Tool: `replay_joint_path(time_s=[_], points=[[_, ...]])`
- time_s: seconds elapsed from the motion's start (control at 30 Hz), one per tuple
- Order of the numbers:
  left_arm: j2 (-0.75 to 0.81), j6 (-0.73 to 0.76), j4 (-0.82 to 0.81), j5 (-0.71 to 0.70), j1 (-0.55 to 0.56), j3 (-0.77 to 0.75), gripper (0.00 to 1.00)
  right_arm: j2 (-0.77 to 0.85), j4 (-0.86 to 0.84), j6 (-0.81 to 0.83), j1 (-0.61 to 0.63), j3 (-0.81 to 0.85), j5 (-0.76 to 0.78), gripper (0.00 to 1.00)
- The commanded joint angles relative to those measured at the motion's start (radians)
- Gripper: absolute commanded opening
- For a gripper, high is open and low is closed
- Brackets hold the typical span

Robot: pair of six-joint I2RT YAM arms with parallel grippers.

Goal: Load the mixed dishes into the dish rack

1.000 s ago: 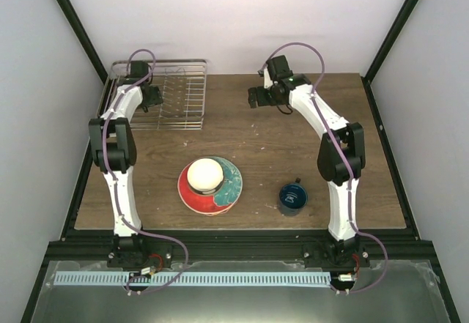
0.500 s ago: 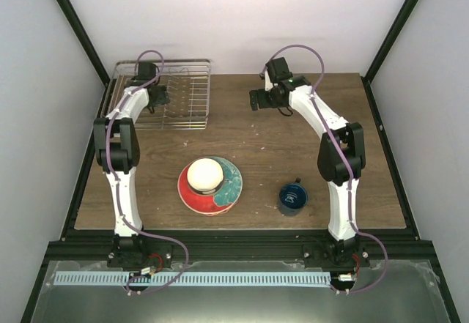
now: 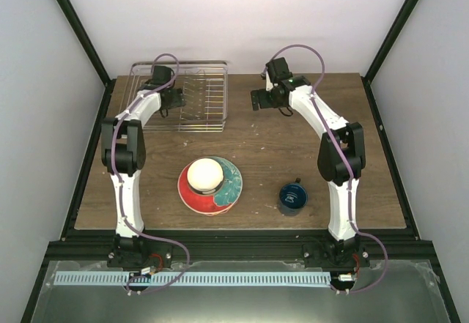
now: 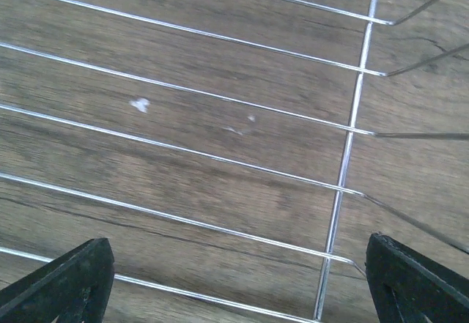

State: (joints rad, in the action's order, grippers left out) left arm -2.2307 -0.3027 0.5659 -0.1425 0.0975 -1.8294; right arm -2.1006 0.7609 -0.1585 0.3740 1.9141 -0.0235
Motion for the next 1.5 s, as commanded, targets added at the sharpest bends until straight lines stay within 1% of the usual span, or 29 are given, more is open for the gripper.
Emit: replay_joint_path(time_s=[0.0,0.17,0.37,0.6,0.9,1.03,1.1,1.33,1.47], points=[[-0.025,0.005,0.085,0.075,0.058,0.039,0.95,0.049,0.024,-0.013,0.002,0.039,0.046,1.00],[-0.026,-0.032,0.091,0.123,0.093,0.034,0.95,0.046,0.061,-0.021,-0.001,0.077,0.096,1.00],[-0.031,-0.053,0.113,0.133,0.147,0.018,0.95,0.057,0.177,-0.070,-0.042,0.176,0.142,1.00],[-0.028,-0.088,0.127,0.160,0.209,0.040,0.95,0.105,0.215,-0.091,-0.084,0.170,0.140,1.00],[-0.045,-0.105,0.111,0.181,0.319,0.035,0.95,0.130,0.215,-0.078,-0.088,0.118,0.129,1.00],[-0.073,-0.099,0.118,0.182,0.356,-0.008,0.96,0.149,0.207,-0.077,-0.088,0.085,0.137,1.00],[-0.086,-0.098,0.118,0.187,0.368,-0.056,0.96,0.159,0.202,-0.082,-0.090,0.065,0.140,1.00],[-0.121,-0.088,0.127,0.204,0.395,-0.135,0.96,0.195,0.197,-0.120,-0.120,-0.038,0.139,1.00],[-0.132,-0.072,0.126,0.213,0.418,-0.158,0.96,0.219,0.157,-0.122,-0.137,-0.139,0.154,1.00]])
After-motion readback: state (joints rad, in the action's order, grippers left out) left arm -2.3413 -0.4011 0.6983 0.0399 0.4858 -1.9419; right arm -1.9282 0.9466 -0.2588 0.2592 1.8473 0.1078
